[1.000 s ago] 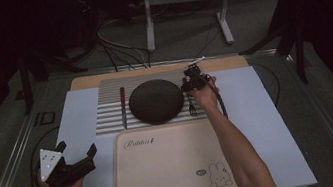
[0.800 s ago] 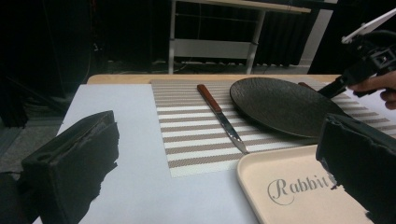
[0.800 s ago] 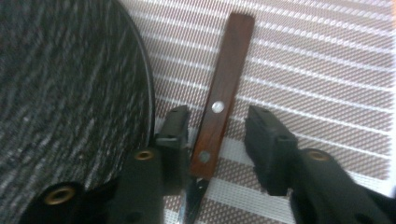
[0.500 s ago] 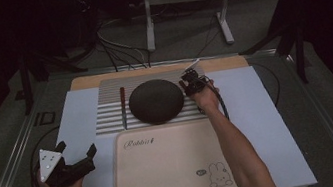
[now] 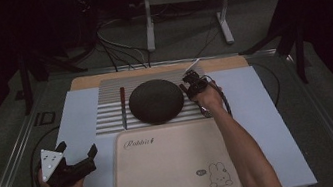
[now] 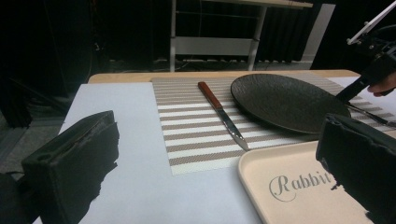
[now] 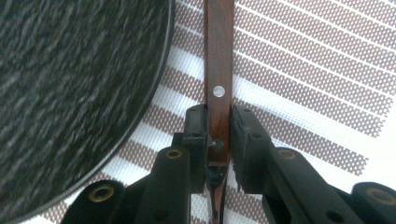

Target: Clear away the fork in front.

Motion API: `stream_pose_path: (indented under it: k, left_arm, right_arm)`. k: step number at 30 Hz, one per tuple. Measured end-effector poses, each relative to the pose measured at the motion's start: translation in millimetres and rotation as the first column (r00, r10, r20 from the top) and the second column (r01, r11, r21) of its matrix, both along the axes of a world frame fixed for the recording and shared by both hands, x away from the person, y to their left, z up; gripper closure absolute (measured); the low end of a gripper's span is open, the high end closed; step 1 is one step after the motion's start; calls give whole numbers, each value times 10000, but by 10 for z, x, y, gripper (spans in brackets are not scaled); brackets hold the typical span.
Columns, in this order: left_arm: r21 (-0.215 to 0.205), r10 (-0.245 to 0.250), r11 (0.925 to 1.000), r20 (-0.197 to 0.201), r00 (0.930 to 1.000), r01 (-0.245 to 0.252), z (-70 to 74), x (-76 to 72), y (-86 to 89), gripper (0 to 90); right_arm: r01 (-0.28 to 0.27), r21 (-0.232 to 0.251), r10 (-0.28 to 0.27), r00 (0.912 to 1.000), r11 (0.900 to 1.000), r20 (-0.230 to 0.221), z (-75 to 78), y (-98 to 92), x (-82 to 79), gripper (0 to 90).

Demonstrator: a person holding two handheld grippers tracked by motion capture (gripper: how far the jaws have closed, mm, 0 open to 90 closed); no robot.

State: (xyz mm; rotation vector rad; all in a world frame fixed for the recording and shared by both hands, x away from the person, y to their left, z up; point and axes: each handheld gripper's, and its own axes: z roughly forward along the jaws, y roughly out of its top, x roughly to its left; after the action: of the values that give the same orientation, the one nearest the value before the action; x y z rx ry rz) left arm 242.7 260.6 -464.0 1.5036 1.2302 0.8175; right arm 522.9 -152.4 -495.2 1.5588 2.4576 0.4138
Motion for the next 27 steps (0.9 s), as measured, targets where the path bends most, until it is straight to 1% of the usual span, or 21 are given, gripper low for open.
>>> stream_pose_path:
  k: [1, 3, 5, 6, 8, 9, 10, 11, 13, 14, 15, 16, 17, 19, 23, 24, 25, 26, 27]
  left_arm:
    - [13, -15, 10000, 12, 10000, 15, 1, 1, 0, 0]
    - [69, -42, 10000, -2, 10000, 42, 1, 9, -2, 0]
    - [155, -67, 9999, -16, 10000, 67, -4, 27, -9, 0]
    - [216, -83, 9997, -57, 9999, 84, -8, 36, -15, 0]
    - [273, -90, 9996, -113, 9999, 94, -14, 49, -28, 0]
    - [336, -106, 9994, -117, 9999, 110, -13, 51, -41, 0]
    - [399, -129, 9991, -115, 9999, 134, -12, 49, -48, 0]
    - [443, -150, 9989, -115, 9998, 155, -9, 46, -61, 0]
    - [494, -180, 9986, -115, 9998, 185, -9, 43, -79, 0]
    - [509, -183, 9985, -115, 9998, 188, -10, 44, -85, 0]
    - [559, -214, 9982, -137, 9997, 221, -11, 46, -92, 0]
    - [572, -217, 9981, -144, 9997, 225, -12, 48, -96, 0]
    - [578, -242, 9980, -154, 9996, 250, -15, 51, -103, 0]
    - [615, -260, 9977, -185, 9995, 271, -18, 55, -108, 0]
    - [621, -276, 9977, -189, 9994, 287, -17, 54, -113, 0]
    - [621, -276, 9977, -189, 9994, 287, -17, 54, -113, 0]
    - [610, -288, 9977, -188, 9994, 299, -17, 54, -114, 0]
    - [610, -292, 9977, -190, 9994, 303, -17, 55, -115, 0]
    - [608, -288, 9977, -189, 9994, 299, -19, 57, -116, 0]
  right_arm:
    - [-30, -64, 30, 10000, 10000, 31, 2, 0, -9, 777]
    - [70, -107, -67, 9995, 9999, 317, -3, -22, -48, 777]
    - [195, 126, -203, 9976, 9997, 663, -6, -65, -111, 778]
    - [294, 218, -313, 9952, 9993, 931, 8, -91, -157, 778]
    - [219, 510, -289, 9897, 9985, 1404, 44, -134, -226, 778]
    - [205, 535, -286, 9871, 9984, 1573, 62, -146, -249, 778]
    - [39, 674, -170, 9808, 9977, 1940, 100, -168, -290, 777]
    - [-98, 818, -79, 9771, 9966, 2128, 122, -182, -313, 778]
    - [-290, 894, 60, 9689, 9956, 2473, 175, -207, -369, 778]
    - [-424, 999, 138, 9626, 9941, 2704, 207, -224, -400, 778]
    - [-453, 1041, 144, 9598, 9935, 2802, 225, -235, -416, 778]
    - [-558, 1153, 188, 9539, 9918, 2996, 254, -252, -444, 778]
    - [-646, 1264, 227, 9509, 9899, 3087, 271, -260, -460, 778]
    - [-798, 1258, 338, 9427, 9888, 3320, 310, -268, -504, 778]
    - [-1034, 1490, 394, 9237, 9834, 3811, 392, -290, -587, 777]
    - [-1034, 1490, 394, 9237, 9834, 3811, 392, -290, -587, 777]
    - [-1142, 1571, 428, 9162, 9810, 3984, 429, -300, -616, 778]
    - [-1285, 1632, 475, 9033, 9782, 4264, 472, -313, -653, 778]
    - [-1335, 1679, 472, 8972, 9767, 4390, 496, -320, -674, 778]
